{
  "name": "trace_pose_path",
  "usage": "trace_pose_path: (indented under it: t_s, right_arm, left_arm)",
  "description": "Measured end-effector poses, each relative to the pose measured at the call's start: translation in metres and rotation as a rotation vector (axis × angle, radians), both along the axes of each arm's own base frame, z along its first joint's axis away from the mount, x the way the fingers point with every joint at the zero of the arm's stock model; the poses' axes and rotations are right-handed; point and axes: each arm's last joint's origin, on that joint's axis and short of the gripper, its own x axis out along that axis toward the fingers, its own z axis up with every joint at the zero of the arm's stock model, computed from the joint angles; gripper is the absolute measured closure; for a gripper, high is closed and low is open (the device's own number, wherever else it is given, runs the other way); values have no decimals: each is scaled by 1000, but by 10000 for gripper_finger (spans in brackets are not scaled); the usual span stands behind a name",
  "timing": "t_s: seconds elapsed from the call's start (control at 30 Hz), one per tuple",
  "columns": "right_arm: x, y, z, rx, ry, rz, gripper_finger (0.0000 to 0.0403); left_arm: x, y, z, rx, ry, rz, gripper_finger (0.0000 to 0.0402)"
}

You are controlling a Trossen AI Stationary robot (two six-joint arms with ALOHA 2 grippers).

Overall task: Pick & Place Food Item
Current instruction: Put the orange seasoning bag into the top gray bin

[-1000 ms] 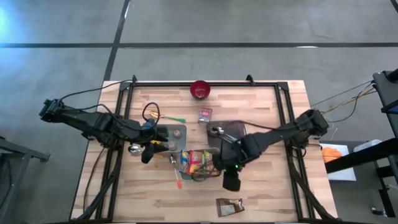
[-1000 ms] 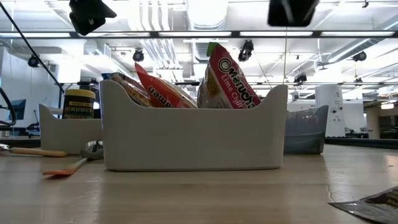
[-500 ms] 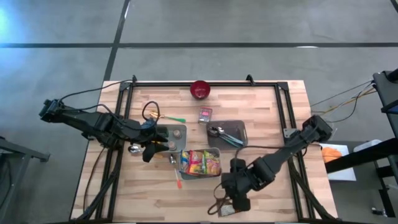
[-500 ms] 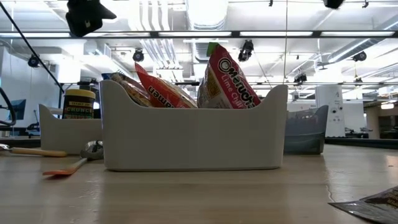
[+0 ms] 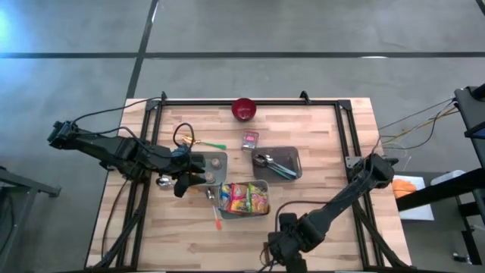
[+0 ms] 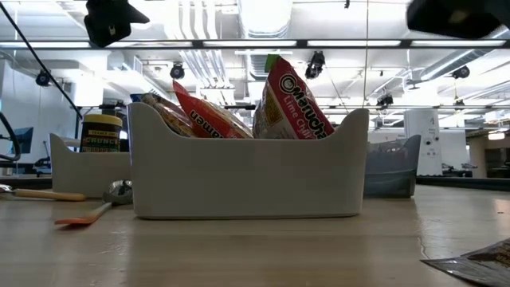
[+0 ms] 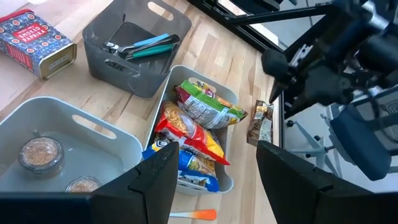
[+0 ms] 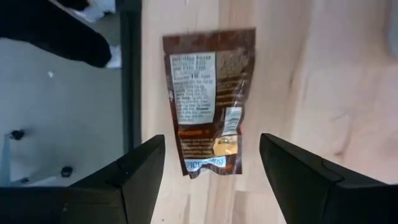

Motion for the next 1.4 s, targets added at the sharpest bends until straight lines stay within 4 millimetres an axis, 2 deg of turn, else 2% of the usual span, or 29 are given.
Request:
trace_pose_path:
  t_s: [0.23, 0.5, 0.6, 0.67, 0.93, 1.03, 1.17, 1.4]
  right_arm:
    - [-1, 18, -32, -30, 52, 41, 142]
    - [1, 25, -67, -107, 102, 37, 142]
    - [2, 26, -72, -124, 106, 38, 151]
    - [1, 26, -73, -140, 99, 35, 172]
    - [-1, 26, -71, -140, 101, 26, 315]
    - [-2, 26, -67, -124, 105, 5, 354]
    - [-4, 24, -55, -101, 105, -47, 362]
    - [-12, 15, -10, -52, 31, -132, 364]
  left_arm:
    - [0, 0, 0, 0, 0, 0, 184]
    - [0, 0, 0, -1, 0, -4, 184]
    - [0, 0, 0, -5, 2, -10, 184]
    - [0, 0, 0, -7, 5, -13, 184]
    - [-1, -1, -1, -7, 18, -21, 184]
    - [-1, -1, -1, -7, 18, -22, 184]
    - [-1, -2, -1, -3, 15, -61, 184]
    - [0, -4, 2, 60, -24, -154, 184]
